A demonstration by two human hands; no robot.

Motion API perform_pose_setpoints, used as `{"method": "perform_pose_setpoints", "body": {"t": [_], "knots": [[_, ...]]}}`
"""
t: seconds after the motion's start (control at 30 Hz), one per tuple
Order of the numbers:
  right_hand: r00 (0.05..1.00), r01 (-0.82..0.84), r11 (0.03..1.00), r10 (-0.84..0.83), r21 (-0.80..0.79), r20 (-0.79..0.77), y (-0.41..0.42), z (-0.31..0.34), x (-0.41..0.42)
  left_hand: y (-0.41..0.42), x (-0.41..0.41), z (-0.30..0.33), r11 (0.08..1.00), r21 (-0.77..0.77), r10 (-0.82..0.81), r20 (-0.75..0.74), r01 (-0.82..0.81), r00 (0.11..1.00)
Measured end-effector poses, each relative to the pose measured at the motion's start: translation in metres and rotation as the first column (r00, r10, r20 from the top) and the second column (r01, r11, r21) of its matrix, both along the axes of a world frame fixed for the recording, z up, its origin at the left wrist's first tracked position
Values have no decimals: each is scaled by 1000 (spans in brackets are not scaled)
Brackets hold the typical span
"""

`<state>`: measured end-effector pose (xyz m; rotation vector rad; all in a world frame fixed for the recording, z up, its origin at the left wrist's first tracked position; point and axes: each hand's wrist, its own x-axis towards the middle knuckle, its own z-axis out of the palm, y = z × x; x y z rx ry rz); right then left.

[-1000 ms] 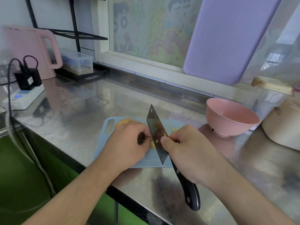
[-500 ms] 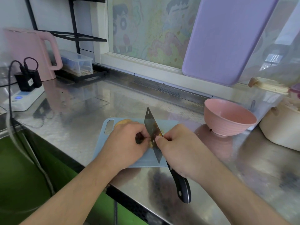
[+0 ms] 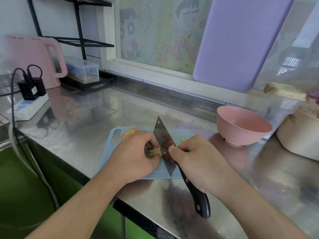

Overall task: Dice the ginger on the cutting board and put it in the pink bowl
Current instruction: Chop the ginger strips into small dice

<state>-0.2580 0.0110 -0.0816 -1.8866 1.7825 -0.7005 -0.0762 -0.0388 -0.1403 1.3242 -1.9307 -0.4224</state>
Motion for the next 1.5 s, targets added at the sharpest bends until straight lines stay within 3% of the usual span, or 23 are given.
{"method": "perform_pose_setpoints", "body": {"t": [0.6, 1.03, 1.5], "knots": [[1000, 2, 999, -2, -53, 3, 8, 10, 0, -4, 4, -4, 998, -19, 51, -5, -52, 999], [999, 15, 1000, -15, -4, -29, 7, 5, 8, -5, 2, -5, 996, -64, 59, -4, -60, 998], [999, 48, 999, -48, 22, 4, -1, -3, 11, -1, 0, 0, 999, -11, 52, -24, -52, 998]]}}
